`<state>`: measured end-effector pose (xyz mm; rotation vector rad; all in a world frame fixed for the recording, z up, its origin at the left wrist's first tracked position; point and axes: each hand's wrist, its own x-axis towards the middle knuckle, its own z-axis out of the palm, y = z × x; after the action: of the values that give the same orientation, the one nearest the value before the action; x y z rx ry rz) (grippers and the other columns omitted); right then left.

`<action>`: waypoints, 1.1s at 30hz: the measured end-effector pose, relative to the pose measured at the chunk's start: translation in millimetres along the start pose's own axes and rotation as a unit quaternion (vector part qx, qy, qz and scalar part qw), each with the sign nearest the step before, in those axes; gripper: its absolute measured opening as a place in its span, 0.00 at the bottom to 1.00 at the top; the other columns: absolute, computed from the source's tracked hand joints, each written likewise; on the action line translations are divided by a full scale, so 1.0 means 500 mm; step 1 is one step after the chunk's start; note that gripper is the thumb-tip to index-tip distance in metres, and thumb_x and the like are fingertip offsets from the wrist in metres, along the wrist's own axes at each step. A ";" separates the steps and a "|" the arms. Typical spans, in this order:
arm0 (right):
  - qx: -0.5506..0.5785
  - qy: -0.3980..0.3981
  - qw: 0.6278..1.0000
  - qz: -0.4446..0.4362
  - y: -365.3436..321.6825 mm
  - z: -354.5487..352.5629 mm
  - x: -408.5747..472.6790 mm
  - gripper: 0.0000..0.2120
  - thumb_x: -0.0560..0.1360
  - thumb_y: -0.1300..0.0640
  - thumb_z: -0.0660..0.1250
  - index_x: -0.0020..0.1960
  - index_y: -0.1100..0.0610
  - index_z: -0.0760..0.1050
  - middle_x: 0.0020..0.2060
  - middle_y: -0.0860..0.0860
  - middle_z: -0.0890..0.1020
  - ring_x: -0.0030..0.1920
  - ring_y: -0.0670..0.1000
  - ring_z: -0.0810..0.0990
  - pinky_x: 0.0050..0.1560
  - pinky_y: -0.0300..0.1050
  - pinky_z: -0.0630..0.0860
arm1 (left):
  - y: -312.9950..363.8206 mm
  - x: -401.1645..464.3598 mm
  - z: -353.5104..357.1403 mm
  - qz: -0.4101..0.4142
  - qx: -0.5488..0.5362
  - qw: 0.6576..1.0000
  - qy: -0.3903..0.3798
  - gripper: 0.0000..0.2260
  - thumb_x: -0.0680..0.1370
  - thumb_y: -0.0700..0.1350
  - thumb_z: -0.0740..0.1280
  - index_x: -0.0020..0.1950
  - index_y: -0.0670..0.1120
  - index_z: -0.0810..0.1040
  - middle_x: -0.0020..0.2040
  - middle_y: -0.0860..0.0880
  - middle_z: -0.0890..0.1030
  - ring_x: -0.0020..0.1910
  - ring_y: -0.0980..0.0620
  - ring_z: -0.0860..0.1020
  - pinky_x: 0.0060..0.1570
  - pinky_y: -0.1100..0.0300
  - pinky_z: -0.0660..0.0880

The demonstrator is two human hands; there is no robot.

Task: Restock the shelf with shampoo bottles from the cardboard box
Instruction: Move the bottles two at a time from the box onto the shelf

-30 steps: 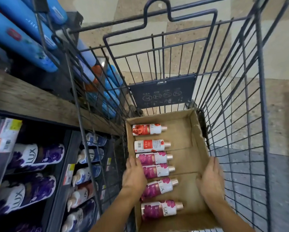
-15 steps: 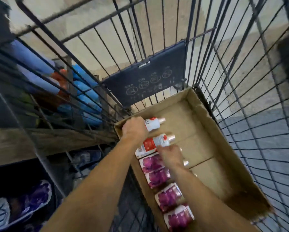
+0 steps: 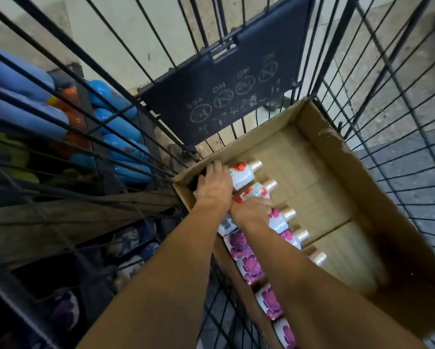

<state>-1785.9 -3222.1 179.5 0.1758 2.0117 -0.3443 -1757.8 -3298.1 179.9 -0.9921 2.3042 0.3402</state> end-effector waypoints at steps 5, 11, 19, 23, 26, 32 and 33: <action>0.168 0.011 0.985 0.045 0.018 -0.020 0.010 0.43 0.65 0.38 0.70 0.69 0.65 0.66 0.62 0.58 0.78 0.61 0.60 0.78 0.61 0.50 0.74 | -0.011 -0.013 -0.002 -0.057 -0.127 0.989 -0.057 0.36 0.75 0.49 0.70 0.75 0.41 0.54 0.69 0.37 0.69 0.69 0.39 0.68 0.66 0.48 0.66; 0.242 -0.024 0.969 -0.048 0.049 -0.045 0.006 0.30 0.58 0.38 0.74 0.52 0.57 0.79 0.49 0.57 0.85 0.49 0.57 0.84 0.56 0.54 0.79 | -0.004 -0.055 -0.008 -0.110 -0.242 0.961 -0.070 0.30 0.75 0.55 0.68 0.70 0.41 0.62 0.66 0.38 0.72 0.65 0.37 0.73 0.62 0.49 0.69; 0.221 -0.103 0.946 -0.213 0.067 -0.213 -0.152 0.18 0.68 0.43 0.75 0.52 0.52 0.76 0.46 0.51 0.85 0.47 0.50 0.84 0.56 0.53 0.80 | 0.033 -0.250 -0.135 -0.164 -0.460 0.871 0.052 0.28 0.66 0.58 0.75 0.55 0.46 0.66 0.50 0.47 0.80 0.49 0.47 0.80 0.46 0.55 0.76; 0.198 -0.114 0.919 -0.322 0.009 -0.340 -0.305 0.13 0.75 0.45 0.70 0.56 0.50 0.77 0.49 0.47 0.84 0.47 0.45 0.83 0.49 0.44 0.78 | 0.070 -0.390 -0.265 -0.117 -0.554 0.809 0.158 0.23 0.68 0.49 0.76 0.57 0.53 0.69 0.46 0.56 0.82 0.43 0.59 0.80 0.39 0.69 0.73; 0.198 -0.145 0.882 -0.403 -0.032 -0.415 -0.439 0.13 0.76 0.46 0.68 0.58 0.51 0.77 0.49 0.49 0.85 0.47 0.48 0.84 0.49 0.46 0.80 | 0.089 -0.499 -0.362 -0.105 -0.608 0.743 0.260 0.20 0.70 0.51 0.75 0.59 0.57 0.72 0.48 0.56 0.83 0.45 0.61 0.82 0.47 0.62 0.77; 0.157 -0.250 0.807 -0.511 -0.022 -0.465 -0.727 0.18 0.73 0.37 0.68 0.60 0.41 0.75 0.53 0.49 0.85 0.51 0.50 0.86 0.55 0.58 0.80 | 0.090 -0.797 -0.530 -0.138 -0.614 0.645 0.434 0.16 0.75 0.56 0.69 0.60 0.55 0.73 0.46 0.57 0.84 0.45 0.62 0.82 0.49 0.58 0.79; 0.148 -0.262 0.794 -0.528 -0.014 -0.465 -0.779 0.20 0.71 0.34 0.69 0.59 0.41 0.76 0.53 0.48 0.85 0.51 0.50 0.86 0.56 0.58 0.80 | 0.087 -0.854 -0.545 -0.144 -0.607 0.632 0.460 0.15 0.75 0.55 0.69 0.59 0.54 0.73 0.46 0.58 0.84 0.44 0.64 0.82 0.48 0.59 0.78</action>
<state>-1810.7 -3144.9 625.6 -0.8191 1.2983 -1.2616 -1674.9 -3145.7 657.9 -2.6550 2.4483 1.7301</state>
